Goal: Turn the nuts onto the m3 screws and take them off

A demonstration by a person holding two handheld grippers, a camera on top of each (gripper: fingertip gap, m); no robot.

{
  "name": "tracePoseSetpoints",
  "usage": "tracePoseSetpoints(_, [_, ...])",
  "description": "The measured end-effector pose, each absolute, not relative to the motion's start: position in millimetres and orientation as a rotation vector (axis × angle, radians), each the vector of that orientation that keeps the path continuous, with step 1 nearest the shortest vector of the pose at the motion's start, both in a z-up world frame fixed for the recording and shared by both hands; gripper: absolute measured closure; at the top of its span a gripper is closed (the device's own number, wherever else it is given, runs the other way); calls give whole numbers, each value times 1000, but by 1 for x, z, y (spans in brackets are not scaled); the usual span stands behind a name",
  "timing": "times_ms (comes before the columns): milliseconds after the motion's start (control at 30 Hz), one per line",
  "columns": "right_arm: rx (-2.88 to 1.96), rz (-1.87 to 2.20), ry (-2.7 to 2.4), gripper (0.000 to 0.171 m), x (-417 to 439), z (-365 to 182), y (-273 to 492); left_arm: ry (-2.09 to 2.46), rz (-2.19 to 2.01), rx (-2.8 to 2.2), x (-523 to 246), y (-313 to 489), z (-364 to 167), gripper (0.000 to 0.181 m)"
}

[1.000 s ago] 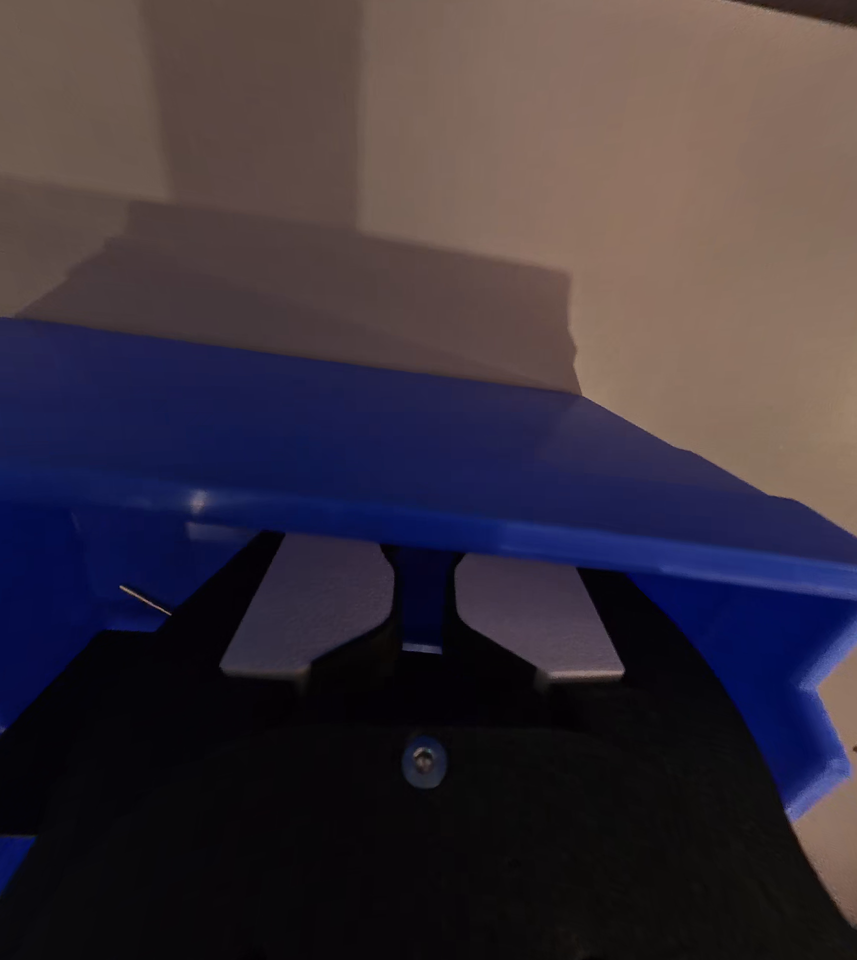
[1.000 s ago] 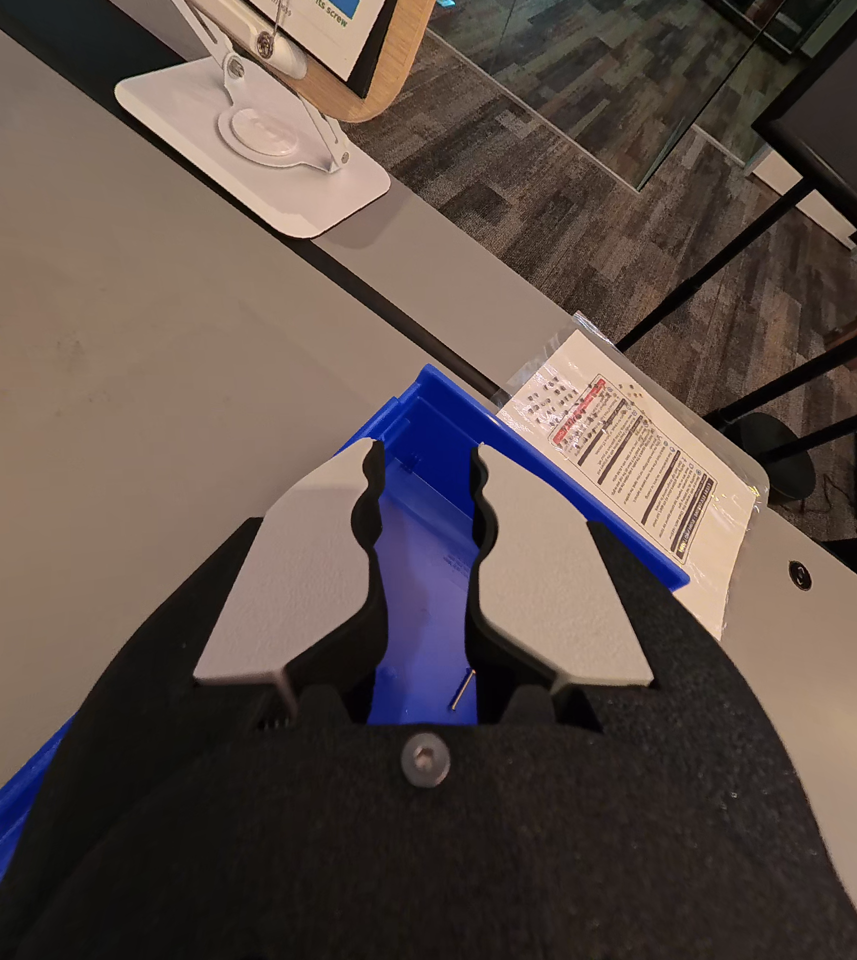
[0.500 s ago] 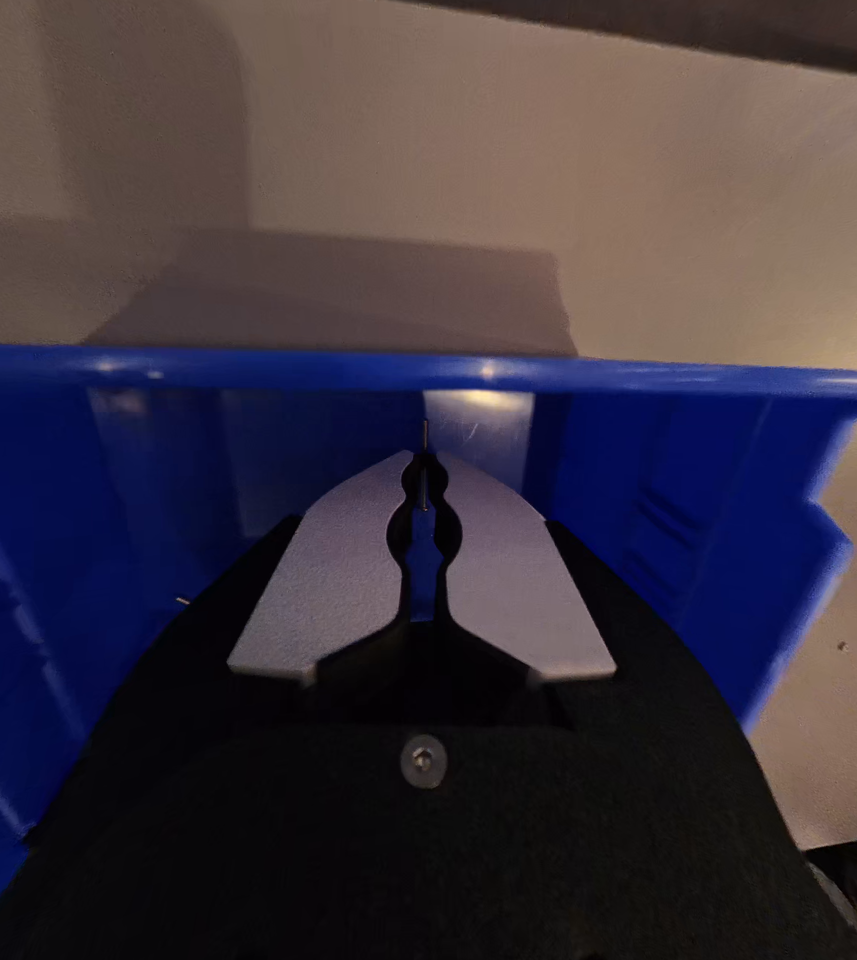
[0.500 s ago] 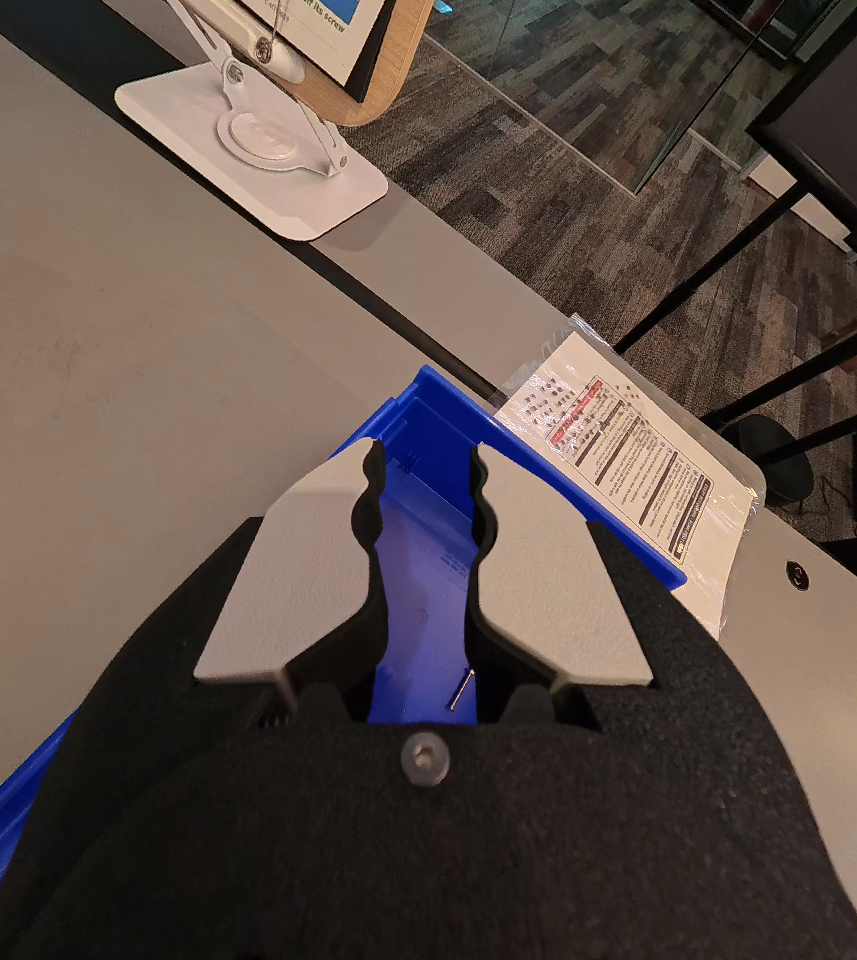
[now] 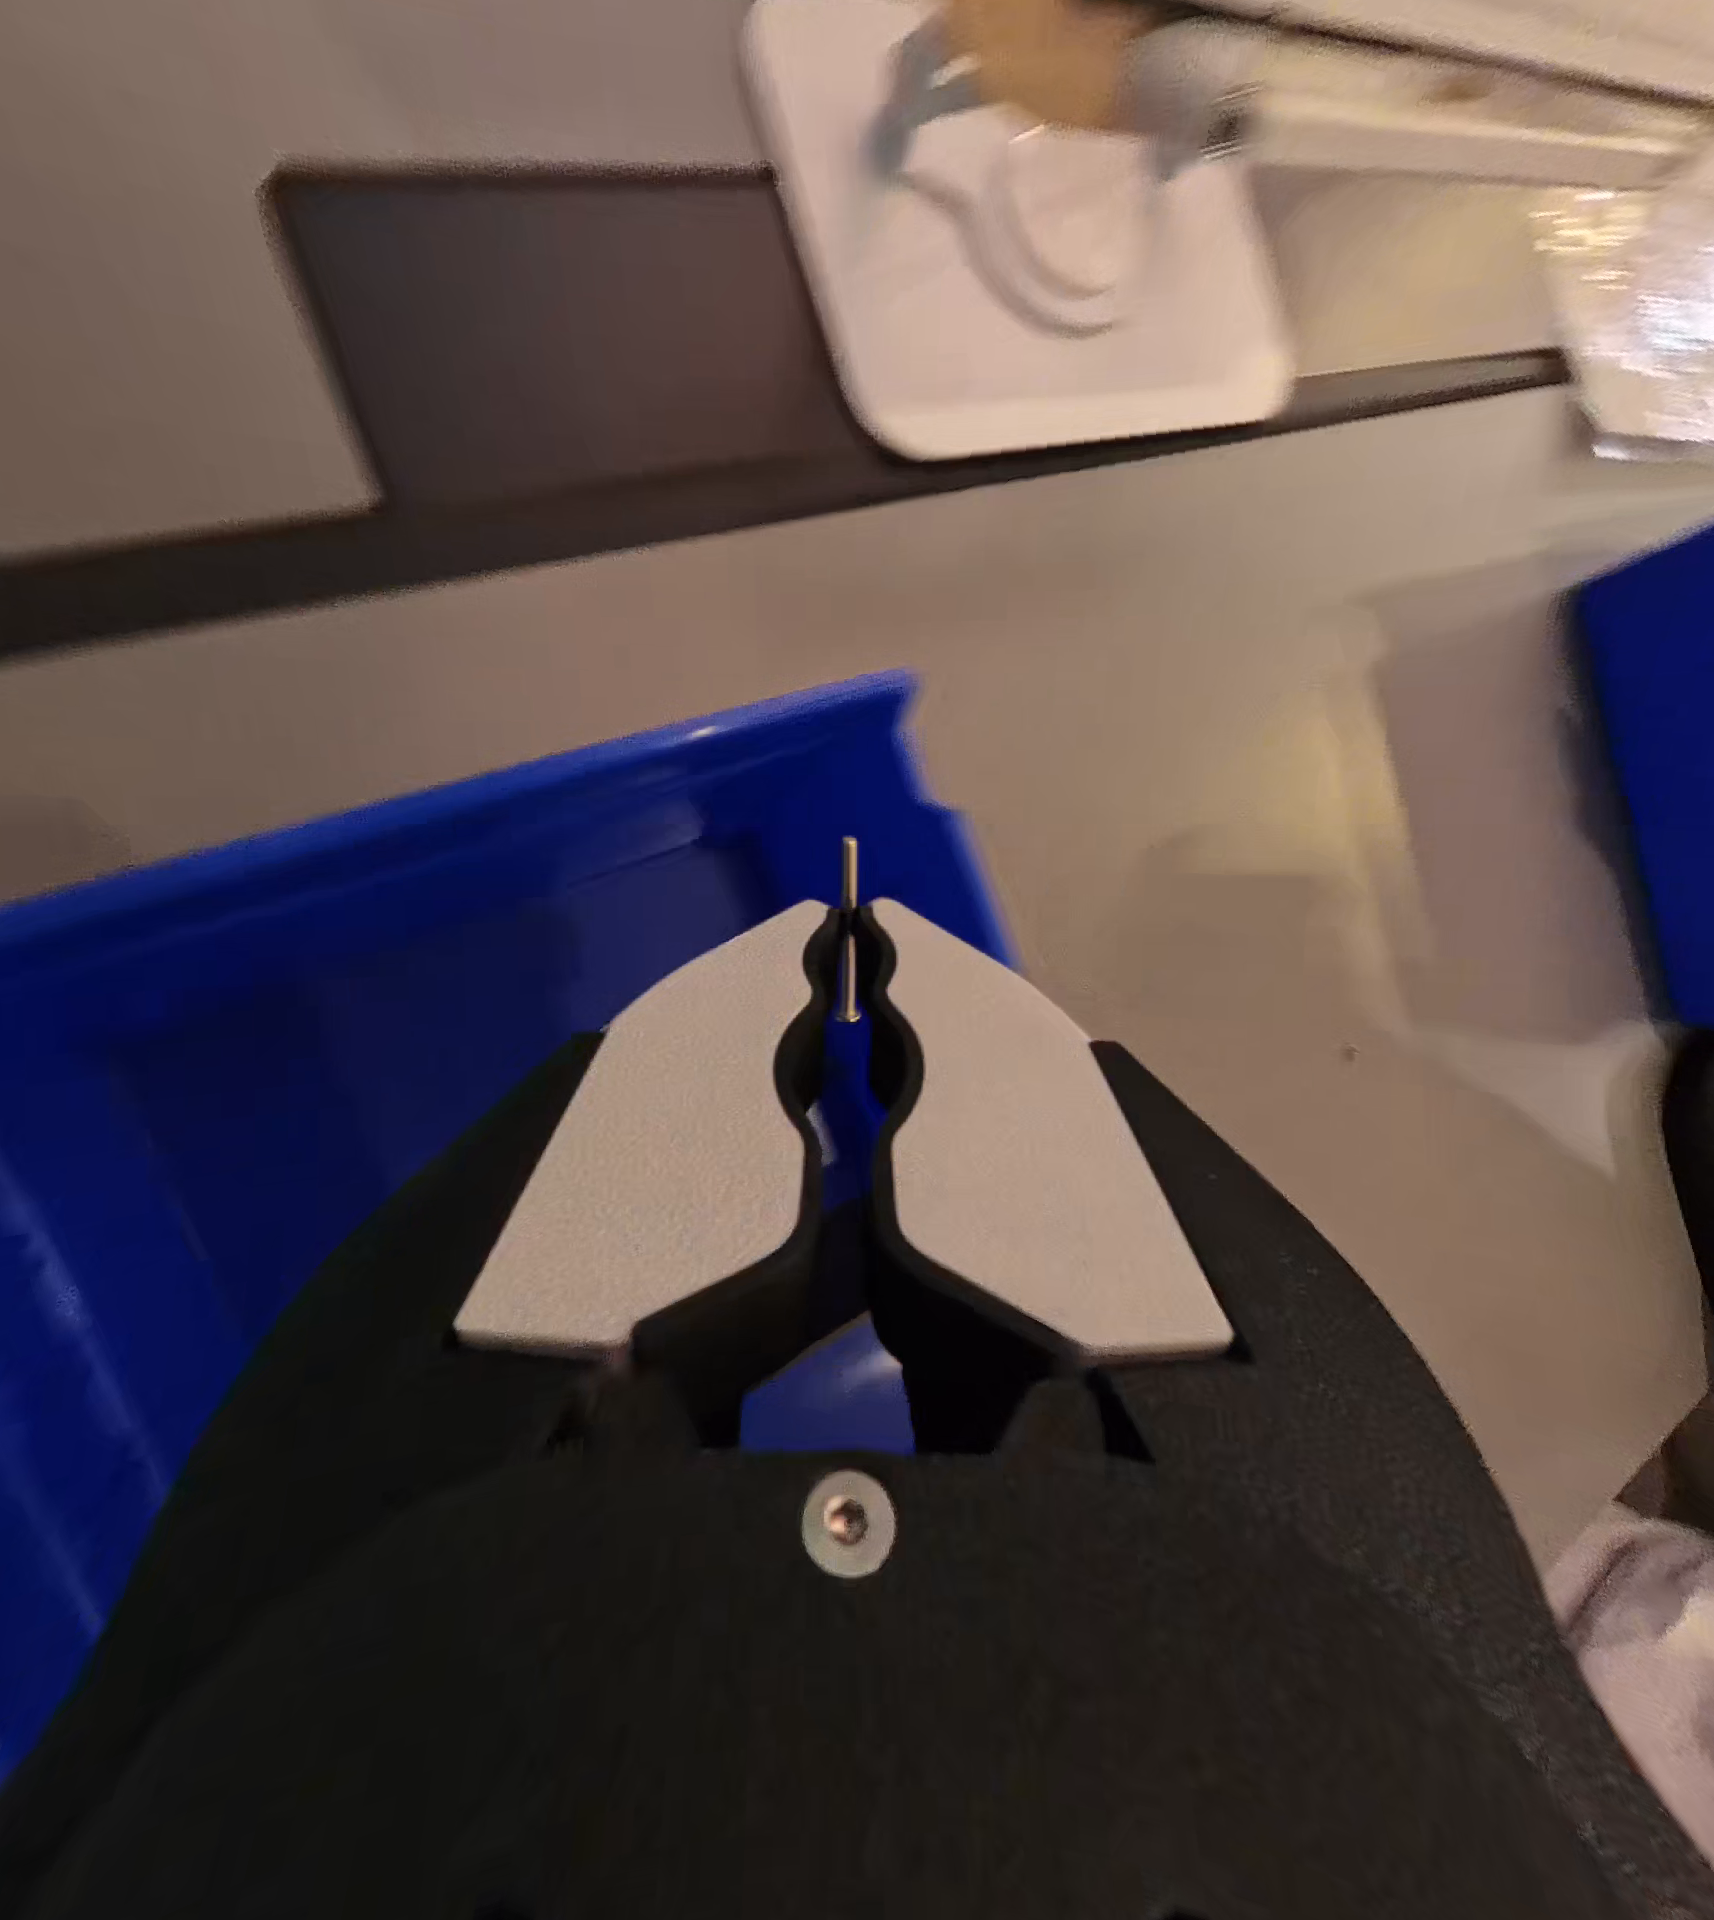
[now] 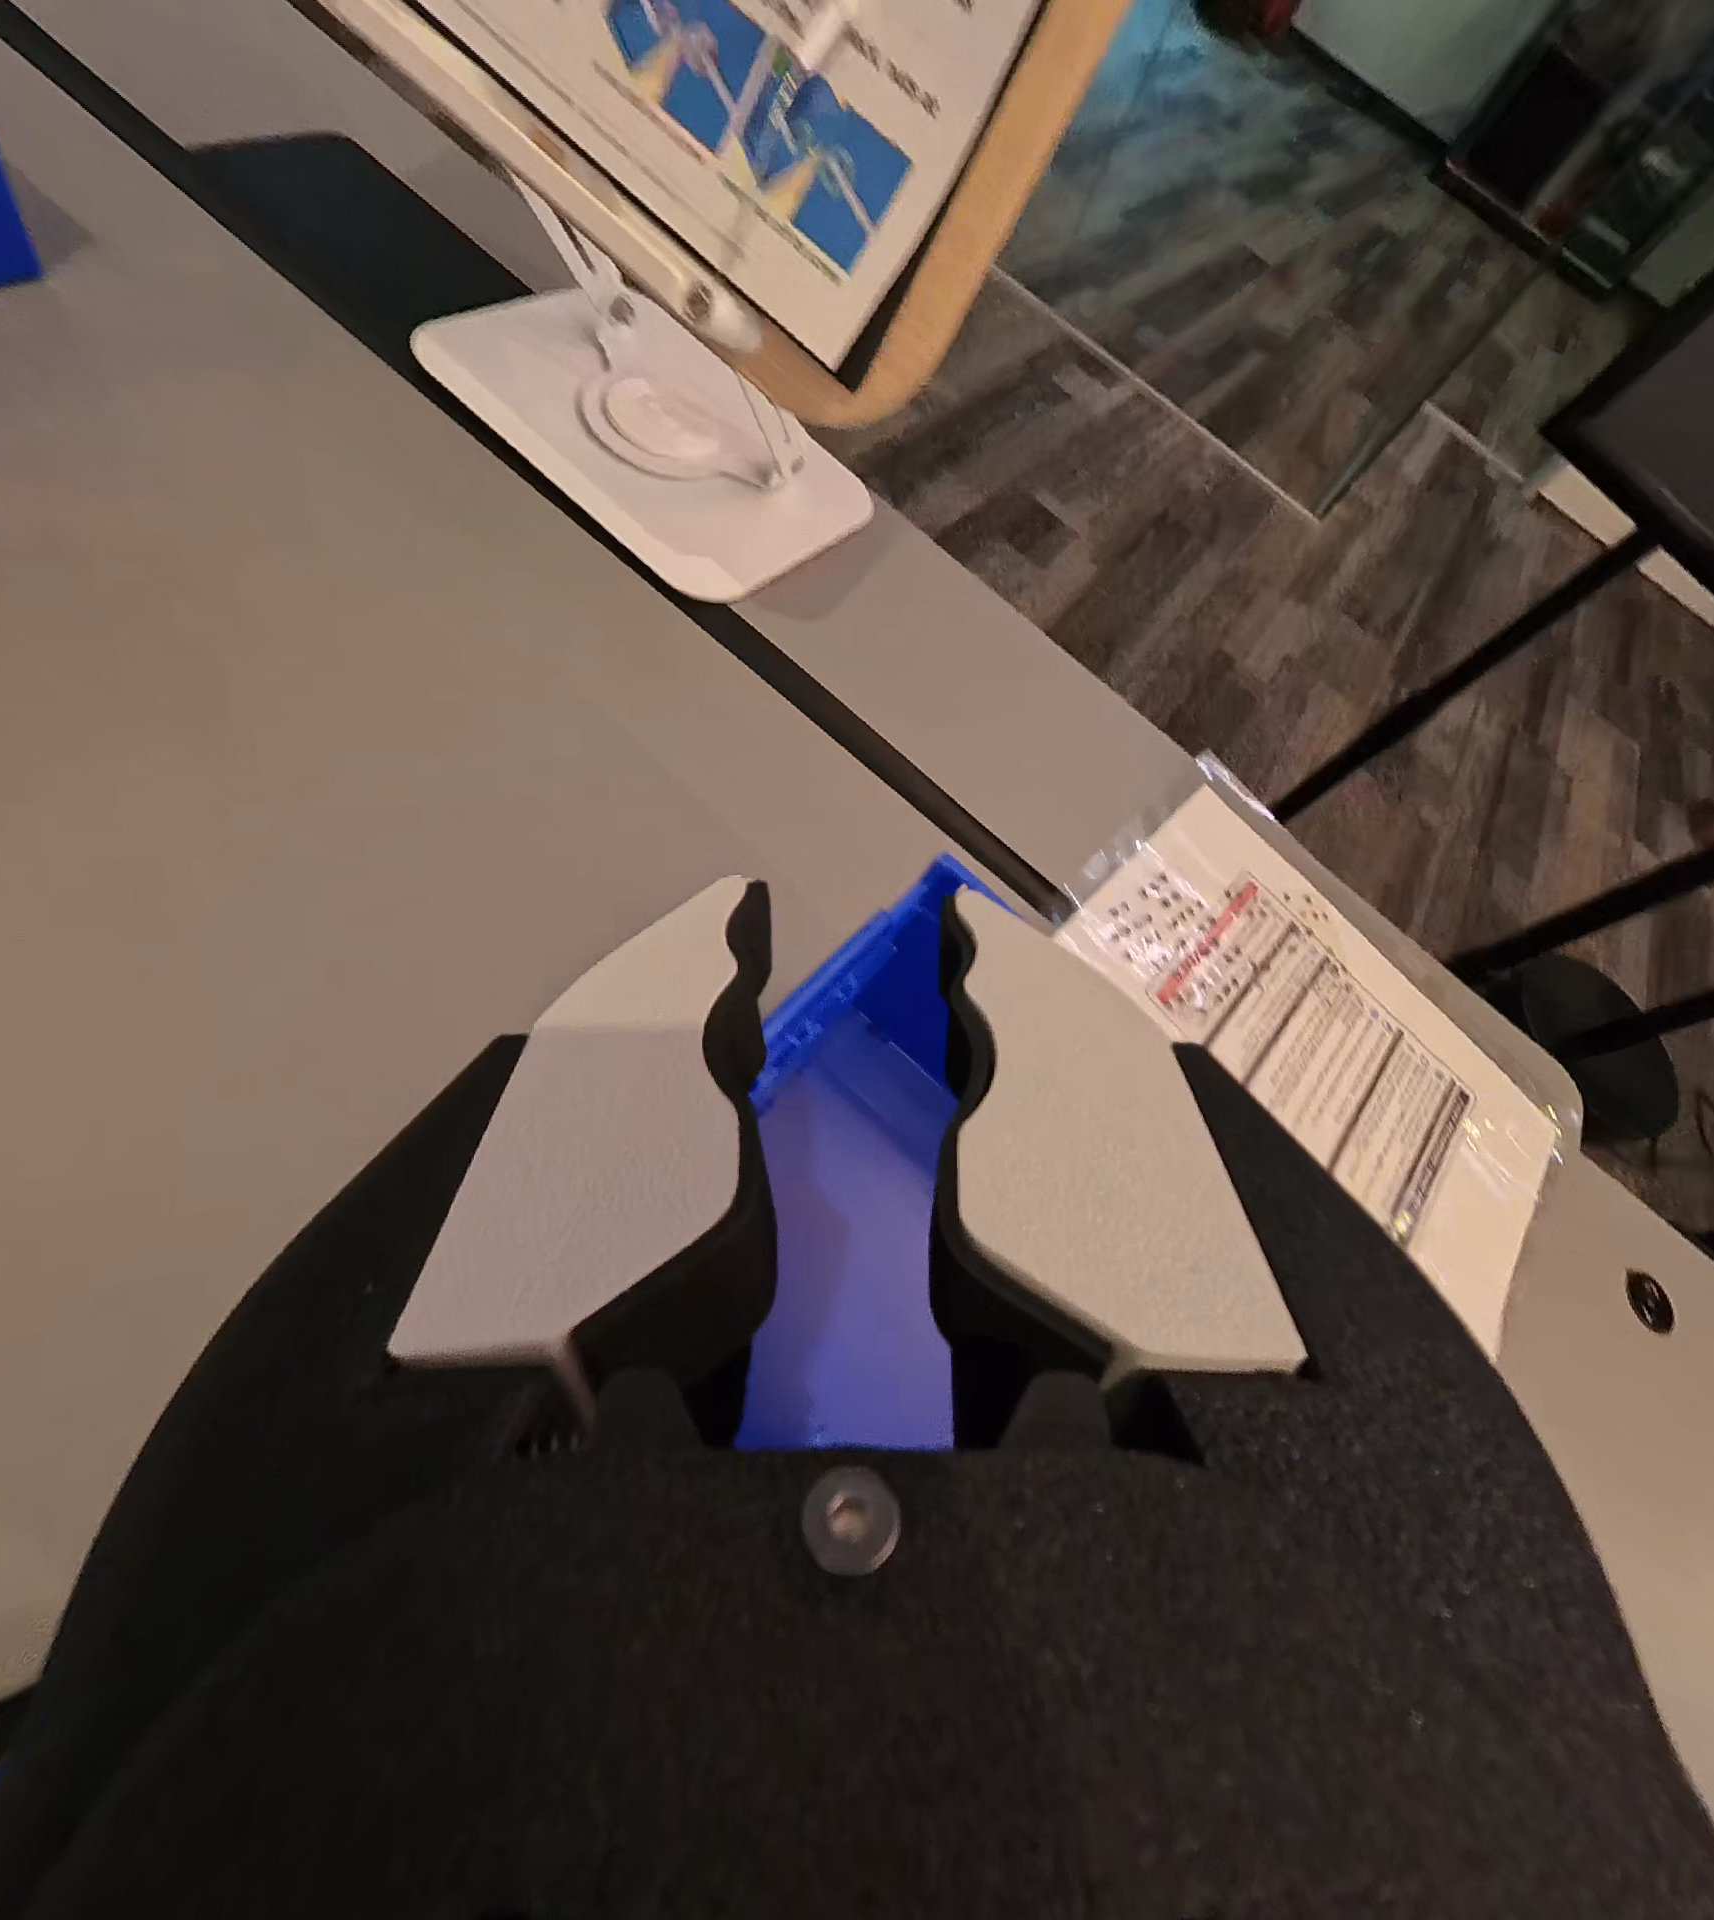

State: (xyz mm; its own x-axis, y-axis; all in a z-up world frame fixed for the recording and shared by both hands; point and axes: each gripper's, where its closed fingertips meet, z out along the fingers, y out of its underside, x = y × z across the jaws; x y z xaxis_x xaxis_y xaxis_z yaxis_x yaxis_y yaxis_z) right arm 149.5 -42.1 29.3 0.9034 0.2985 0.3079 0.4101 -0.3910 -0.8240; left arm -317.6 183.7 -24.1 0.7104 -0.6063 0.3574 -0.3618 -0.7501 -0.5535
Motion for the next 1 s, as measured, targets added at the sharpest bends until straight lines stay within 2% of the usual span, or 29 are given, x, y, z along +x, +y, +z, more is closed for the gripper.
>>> tracePoseSetpoints(200, [-1802, 133, -677, 141, 71, 61, -38, 1134, -1034, -2023, -233, 100, 38, 179])
tracePoseSetpoints(500, [-1390, 745, -863, 142, -75, 100, -53, 1500, -1219, -1491, -123, -42, 82, 179])
tracePoseSetpoints(767, [-1306, 814, -885, 150, -93, 106, -62, 1542, -1243, -1285, -92, -78, 102, 179])
tracePoseSetpoints(833, [-1278, 853, -903, 157, -98, 108, -68, 1517, -1255, -1254, -93, -81, 104, 179])
tracePoseSetpoints(1000, [-1247, 919, -924, 155, -104, 110, -75, 1507, -1276, -1272, -99, -78, 98, 179])
